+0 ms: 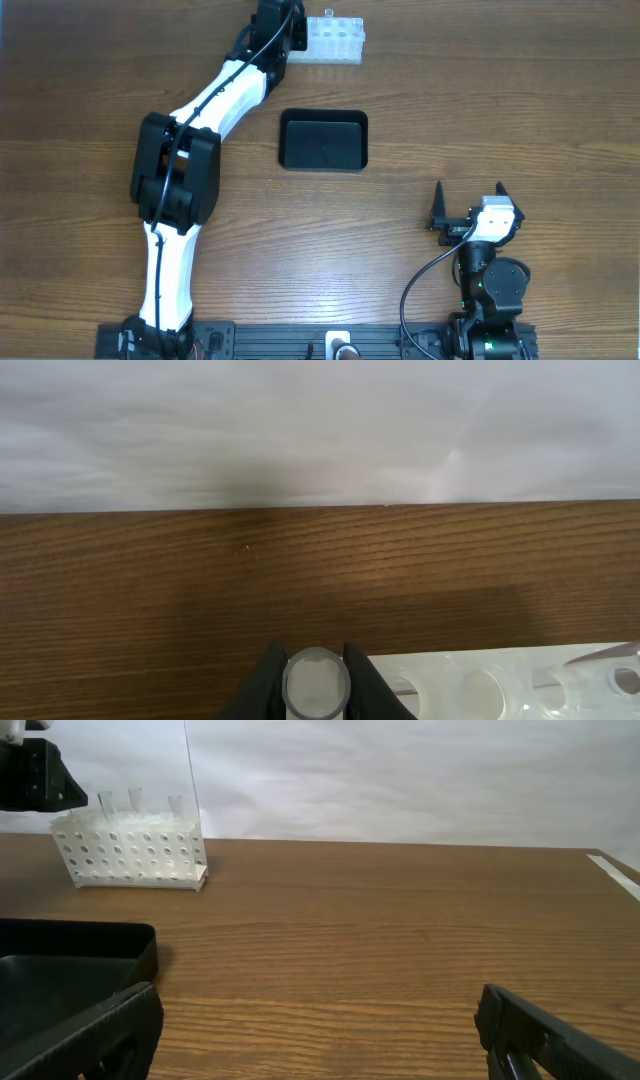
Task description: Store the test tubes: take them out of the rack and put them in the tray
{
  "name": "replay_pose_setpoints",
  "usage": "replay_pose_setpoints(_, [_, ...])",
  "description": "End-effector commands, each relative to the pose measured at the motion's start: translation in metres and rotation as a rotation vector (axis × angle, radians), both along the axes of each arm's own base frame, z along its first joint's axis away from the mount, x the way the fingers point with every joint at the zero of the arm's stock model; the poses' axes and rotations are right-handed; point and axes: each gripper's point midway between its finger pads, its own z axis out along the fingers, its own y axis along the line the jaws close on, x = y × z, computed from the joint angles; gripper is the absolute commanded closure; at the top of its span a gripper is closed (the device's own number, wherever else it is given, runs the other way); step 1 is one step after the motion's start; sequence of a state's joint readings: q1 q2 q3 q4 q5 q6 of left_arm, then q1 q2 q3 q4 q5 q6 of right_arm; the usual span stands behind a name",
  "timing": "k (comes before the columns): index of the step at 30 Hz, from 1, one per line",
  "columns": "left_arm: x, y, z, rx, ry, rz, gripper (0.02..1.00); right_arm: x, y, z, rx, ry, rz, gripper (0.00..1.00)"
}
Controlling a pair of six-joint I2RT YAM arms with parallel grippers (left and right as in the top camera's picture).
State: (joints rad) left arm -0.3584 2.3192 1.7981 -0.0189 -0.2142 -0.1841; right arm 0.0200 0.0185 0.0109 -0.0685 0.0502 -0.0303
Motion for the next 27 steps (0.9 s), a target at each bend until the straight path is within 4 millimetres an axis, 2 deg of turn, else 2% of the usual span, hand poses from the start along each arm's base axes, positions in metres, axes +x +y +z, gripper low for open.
replay_pose_setpoints(1, [-0.002,-0.006,0.071,-0.047,-0.109,-0.014,0.888,0.0,-0.001,-0.003,-0.001,0.005,-0.001,0.007])
replay_pose_setpoints(2, [-0.007,-0.005,0.101,-0.049,-0.15,-0.021,0.89,0.0,-0.001,-0.003,-0.001,0.005,-0.001,0.007])
replay_pose_setpoints(3, [-0.011,-0.004,0.118,-0.047,-0.173,-0.025,0.893,0.0,-0.001,-0.003,-0.001,0.005,-0.001,0.007])
replay_pose_setpoints(4, [-0.02,0.003,0.154,-0.055,-0.218,-0.009,0.897,0.0,-0.001,-0.003,-0.001,0.005,-0.001,0.007])
replay_pose_setpoints(7, [-0.042,0.012,0.211,-0.054,-0.285,-0.011,0.912,0.0,-0.001,-0.003,0.0,0.005,-0.001,0.007])
replay_pose_setpoints(10, [-0.064,0.016,0.242,-0.058,-0.297,-0.018,0.934,0.0,-0.001,-0.003,-0.001,0.005,-0.001,0.007])
replay_pose_setpoints(12, [-0.088,0.013,0.252,-0.046,-0.255,-0.04,0.958,0.0,-0.001,-0.003,-0.001,0.005,-0.001,0.009])
replay_pose_setpoints(14, [-0.108,0.004,0.245,-0.039,-0.185,-0.064,0.963,0.0,-0.001,-0.003,-0.001,0.005,-0.001,0.009])
replay_pose_setpoints(18, [-0.142,-0.016,0.209,-0.068,0.0,-0.067,0.969,0.0,-0.001,-0.003,-0.001,0.005,-0.001,0.007])
replay_pose_setpoints(20, [-0.161,-0.023,0.18,-0.084,0.124,-0.036,0.978,0.0,-0.001,-0.003,-0.001,0.005,-0.001,0.009])
replay_pose_setpoints(23, [-0.183,-0.02,0.137,-0.099,0.267,0.074,0.976,0.0,-0.001,-0.003,0.0,0.005,-0.001,0.009])
replay_pose_setpoints(27, [-0.199,-0.021,0.086,-0.068,0.368,0.106,0.945,0.0,-0.001,-0.003,-0.001,0.005,-0.001,0.009])
